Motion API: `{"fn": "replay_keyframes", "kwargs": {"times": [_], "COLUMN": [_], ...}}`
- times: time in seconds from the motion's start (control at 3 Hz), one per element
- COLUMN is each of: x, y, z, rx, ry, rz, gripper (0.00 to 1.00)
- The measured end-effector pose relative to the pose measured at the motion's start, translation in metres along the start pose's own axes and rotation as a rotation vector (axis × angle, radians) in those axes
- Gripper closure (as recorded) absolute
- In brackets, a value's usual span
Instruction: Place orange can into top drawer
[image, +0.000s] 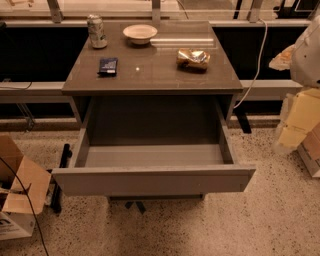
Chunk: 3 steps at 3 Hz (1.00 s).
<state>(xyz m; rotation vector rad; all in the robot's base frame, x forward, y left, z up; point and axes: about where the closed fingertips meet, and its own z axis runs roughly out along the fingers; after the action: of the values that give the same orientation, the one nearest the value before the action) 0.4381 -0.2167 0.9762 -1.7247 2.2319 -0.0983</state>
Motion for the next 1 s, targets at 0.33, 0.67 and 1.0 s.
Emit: {"fn": "replay_keyframes", "kwargs": {"times": [0.33,0.67,1.0], "x": [0.0,-0.024,-0.024], "y": [0.0,-0.053,-0.052], "z": [0.0,0.007,0.007], "rx": [0.0,0.031,0.03], "ry": [0.0,-0.067,-0.066], "rz": [0.0,0.002,0.002], "gripper": [0.0,0.0,0.0]}}
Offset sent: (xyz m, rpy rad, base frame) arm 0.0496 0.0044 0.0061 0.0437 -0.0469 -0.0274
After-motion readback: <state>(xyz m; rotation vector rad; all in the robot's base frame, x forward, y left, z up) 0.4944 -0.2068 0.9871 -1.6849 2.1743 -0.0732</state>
